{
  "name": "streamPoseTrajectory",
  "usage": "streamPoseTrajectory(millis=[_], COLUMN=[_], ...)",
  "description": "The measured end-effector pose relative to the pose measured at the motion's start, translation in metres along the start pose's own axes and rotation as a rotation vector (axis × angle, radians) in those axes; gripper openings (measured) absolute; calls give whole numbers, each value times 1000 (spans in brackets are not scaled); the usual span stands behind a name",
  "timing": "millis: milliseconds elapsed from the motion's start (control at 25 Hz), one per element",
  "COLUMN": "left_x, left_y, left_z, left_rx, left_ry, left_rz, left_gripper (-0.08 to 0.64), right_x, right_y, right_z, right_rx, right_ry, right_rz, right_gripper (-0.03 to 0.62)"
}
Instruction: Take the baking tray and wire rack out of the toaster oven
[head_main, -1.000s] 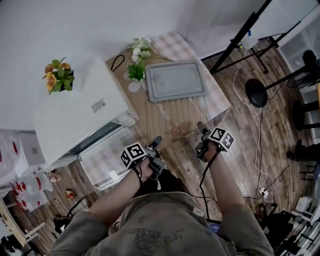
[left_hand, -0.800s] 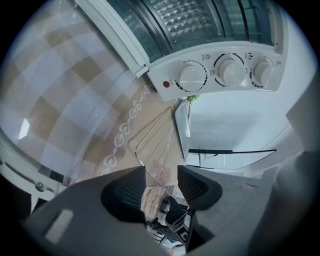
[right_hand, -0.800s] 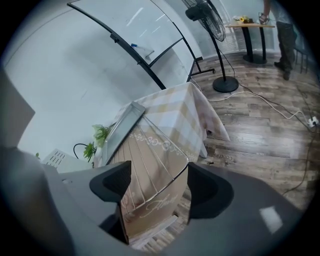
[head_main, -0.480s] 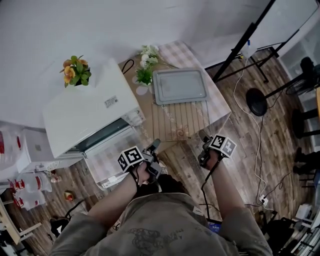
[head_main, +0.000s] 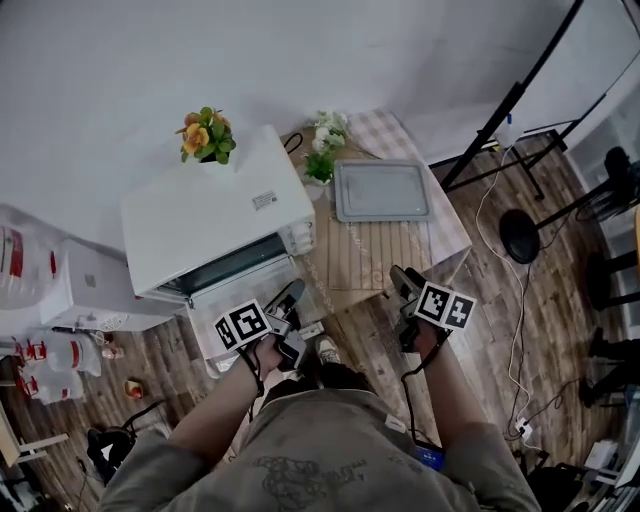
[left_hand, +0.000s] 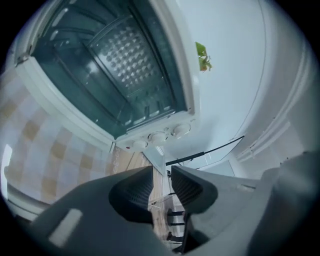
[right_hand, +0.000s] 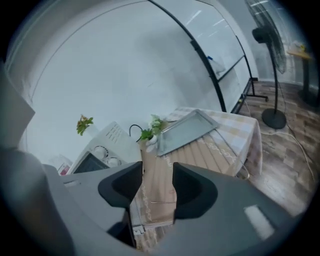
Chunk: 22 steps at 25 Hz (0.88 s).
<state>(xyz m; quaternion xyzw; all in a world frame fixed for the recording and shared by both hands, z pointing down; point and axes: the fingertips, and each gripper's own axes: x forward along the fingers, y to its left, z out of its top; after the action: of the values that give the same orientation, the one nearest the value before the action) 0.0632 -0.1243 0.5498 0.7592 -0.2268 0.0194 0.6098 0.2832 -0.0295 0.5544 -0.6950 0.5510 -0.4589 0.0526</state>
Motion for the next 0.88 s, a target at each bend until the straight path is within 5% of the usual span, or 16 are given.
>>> streamPoseTrajectory(millis=[360,680,880], left_x=[-74,-153,-199], left_y=[-55,-92,-111], left_z=[56,99,118], left_rx=[437,731,823], left_ry=[-136,-305,-396], left_rz=[-25,67,112], left_gripper=[77,23,12], right_x=[-14,-37,-56], right_y=[140,258,323], right_z=[18,19,16], right_rx=[-324,-540,-675], right_ry=[-63,-130,-195], right_rz=[231,441,549], right_gripper=[135,78,75])
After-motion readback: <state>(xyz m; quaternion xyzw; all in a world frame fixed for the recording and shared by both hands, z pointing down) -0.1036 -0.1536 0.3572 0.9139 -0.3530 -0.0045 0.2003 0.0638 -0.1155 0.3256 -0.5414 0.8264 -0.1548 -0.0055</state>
